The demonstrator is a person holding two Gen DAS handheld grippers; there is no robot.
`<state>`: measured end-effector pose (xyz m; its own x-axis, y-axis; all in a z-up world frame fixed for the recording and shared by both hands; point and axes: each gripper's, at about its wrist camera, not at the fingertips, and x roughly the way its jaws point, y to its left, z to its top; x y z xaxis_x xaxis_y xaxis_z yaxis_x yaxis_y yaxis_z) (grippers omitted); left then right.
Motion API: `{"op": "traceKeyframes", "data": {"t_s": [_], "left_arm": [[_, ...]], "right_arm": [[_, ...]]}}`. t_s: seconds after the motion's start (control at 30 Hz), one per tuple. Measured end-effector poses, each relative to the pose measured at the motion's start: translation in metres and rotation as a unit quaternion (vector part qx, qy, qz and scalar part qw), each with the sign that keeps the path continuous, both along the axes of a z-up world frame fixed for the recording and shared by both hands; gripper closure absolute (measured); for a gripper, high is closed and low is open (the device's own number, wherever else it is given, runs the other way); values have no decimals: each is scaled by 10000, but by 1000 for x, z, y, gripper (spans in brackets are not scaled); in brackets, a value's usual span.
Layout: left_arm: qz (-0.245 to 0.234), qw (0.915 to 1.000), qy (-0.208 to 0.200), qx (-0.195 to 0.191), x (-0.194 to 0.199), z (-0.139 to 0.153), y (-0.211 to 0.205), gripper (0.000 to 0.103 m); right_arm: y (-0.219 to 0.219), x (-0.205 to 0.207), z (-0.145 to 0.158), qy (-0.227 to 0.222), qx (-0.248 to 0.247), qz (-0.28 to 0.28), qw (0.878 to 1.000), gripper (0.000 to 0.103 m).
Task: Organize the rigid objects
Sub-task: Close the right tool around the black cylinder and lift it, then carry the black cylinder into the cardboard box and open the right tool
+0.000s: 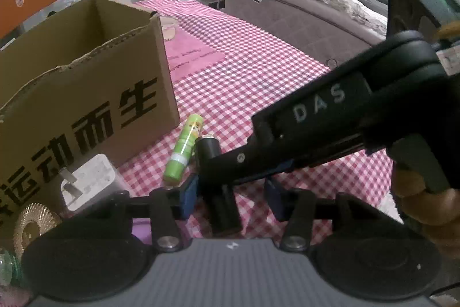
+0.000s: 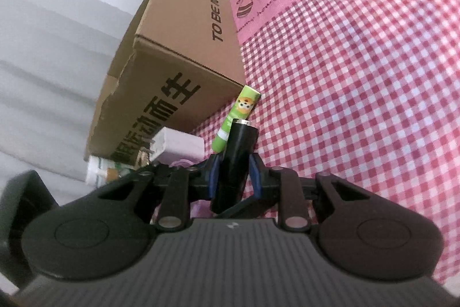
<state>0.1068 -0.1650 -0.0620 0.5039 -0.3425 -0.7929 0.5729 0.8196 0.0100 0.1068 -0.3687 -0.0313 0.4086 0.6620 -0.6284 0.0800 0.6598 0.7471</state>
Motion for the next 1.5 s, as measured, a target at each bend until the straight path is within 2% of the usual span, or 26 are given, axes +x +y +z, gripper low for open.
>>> {"op": "traceKeyframes", "data": {"t_s": [0.13, 0.2, 0.3, 0.5, 0.7, 0.93, 1.2, 1.33, 1.5], "left_arm": [[58, 10000, -7, -11, -3, 1, 3, 58], [84, 10000, -5, -11, -4, 2, 4, 65], [135, 9999, 16, -75, -6, 4, 8, 67], [171, 9997, -122, -118, -10, 13, 13, 69], [178, 9991, -331, -218, -18, 34, 17, 70], [305, 9954, -822, -399, -31, 79, 28, 70], [816, 9843, -1509, -409, -26, 142, 61, 70], [1159, 9803, -1561, -344, -9, 163, 84, 70], [1575, 9795, -1248, -144, 35, 169, 116, 69]], "right_arm": [[-7, -2, -7, 90, 317, -196, 9993, 82], [-10, -5, -7, 90, 324, -232, 9992, 82], [-8, -7, -1, 25, 193, -196, 9996, 82], [-3, -8, 11, -127, 182, -172, 9996, 83], [0, -10, 34, -420, 121, -148, 9989, 84], [11, -15, 85, -1050, -26, -2, 9945, 84], [52, 9, 157, -1967, -96, 525, 9790, 84], [83, 37, 185, -2199, 29, 909, 9713, 84], [130, 80, 194, -2041, 111, 1331, 9698, 84]]}}
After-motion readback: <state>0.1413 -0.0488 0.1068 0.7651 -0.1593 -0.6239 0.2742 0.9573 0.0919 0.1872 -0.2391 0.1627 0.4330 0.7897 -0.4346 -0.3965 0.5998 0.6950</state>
